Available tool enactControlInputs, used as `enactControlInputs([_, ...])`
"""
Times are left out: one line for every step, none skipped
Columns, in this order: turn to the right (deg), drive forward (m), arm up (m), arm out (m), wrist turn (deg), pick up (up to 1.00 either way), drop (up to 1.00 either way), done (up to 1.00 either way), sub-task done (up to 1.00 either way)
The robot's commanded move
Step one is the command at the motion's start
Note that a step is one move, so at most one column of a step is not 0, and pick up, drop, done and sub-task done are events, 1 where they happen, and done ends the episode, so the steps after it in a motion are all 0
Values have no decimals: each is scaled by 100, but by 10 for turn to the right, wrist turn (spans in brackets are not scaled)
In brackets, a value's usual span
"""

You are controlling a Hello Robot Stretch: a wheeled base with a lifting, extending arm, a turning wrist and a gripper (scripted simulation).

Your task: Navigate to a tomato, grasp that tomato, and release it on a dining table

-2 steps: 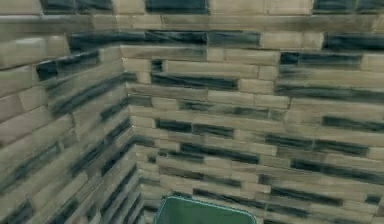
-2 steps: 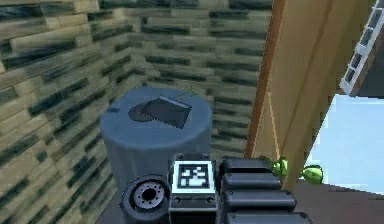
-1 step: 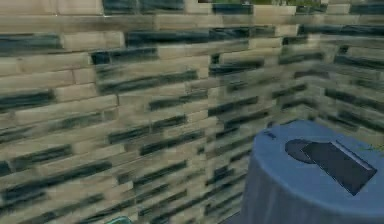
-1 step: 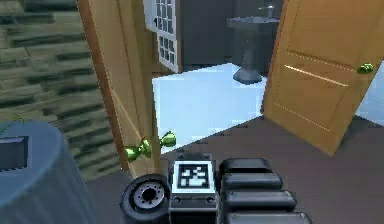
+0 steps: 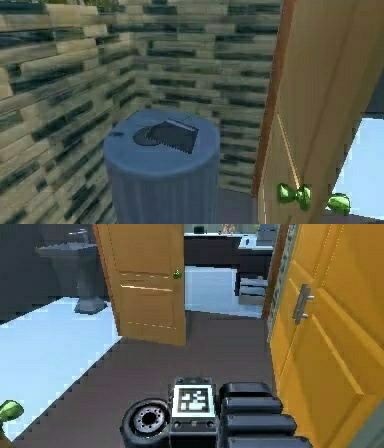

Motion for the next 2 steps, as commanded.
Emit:
enactControlInputs([0,40,0,0,0,0,0,0,0])
enactControlInputs([-450,0,0,0,0,0,0,0,0])
